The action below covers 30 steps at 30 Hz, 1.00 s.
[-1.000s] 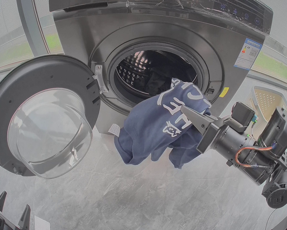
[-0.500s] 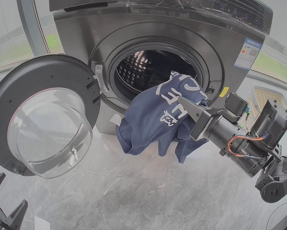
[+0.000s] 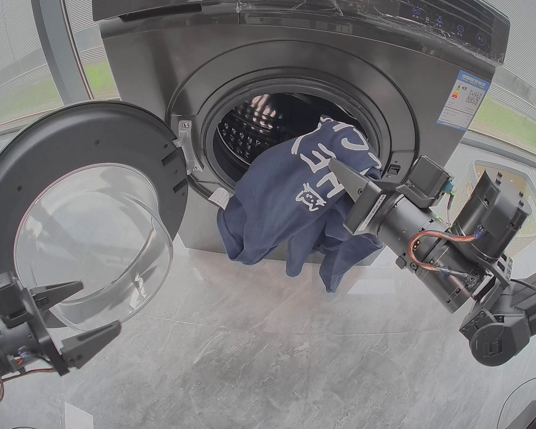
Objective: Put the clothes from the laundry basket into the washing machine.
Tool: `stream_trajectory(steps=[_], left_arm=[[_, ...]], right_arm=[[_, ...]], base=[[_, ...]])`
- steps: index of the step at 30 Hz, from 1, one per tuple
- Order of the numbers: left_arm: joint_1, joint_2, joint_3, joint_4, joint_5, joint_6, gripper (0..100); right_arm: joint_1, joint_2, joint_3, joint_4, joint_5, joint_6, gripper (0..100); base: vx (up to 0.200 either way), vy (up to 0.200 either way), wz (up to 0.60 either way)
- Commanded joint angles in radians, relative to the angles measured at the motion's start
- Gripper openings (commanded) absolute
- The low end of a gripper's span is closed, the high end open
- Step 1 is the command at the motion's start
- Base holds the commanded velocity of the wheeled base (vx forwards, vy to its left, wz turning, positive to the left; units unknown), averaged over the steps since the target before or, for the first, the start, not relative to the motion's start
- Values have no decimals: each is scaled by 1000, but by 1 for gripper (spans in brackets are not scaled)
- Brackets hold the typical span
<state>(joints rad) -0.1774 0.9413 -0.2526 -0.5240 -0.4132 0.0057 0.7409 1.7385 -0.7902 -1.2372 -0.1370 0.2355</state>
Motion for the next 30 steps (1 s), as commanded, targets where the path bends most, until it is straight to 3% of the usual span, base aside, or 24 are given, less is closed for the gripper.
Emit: stream_trajectory(steps=[1,5,7,8,25,30], left_arm=[[-162,504,-37,-306,17,-32,100],[-192,607,-60,-435,14,-113,100],[-195,617,-65,-452,14,-122,100],[-208,653,-83,-493,14,-150,100],[-243,792,-235,-504,27,-164,100],[-246,846,-300,-502,28,-182,100]], right_arm=[[-3,21,-26,-16,-10,2,0],[3,16,-15,-19,-10,2,0],[3,16,-15,-19,-12,2,0],[3,9,-14,-18,-12,1,0],[6,-11,-7,-16,-12,1,0],[8,-16,-1,-16,-12,1,0]], base=[[0,0,0],[0,0,0],[0,0,0],[0,0,0],[0,0,0],[0,0,0]])
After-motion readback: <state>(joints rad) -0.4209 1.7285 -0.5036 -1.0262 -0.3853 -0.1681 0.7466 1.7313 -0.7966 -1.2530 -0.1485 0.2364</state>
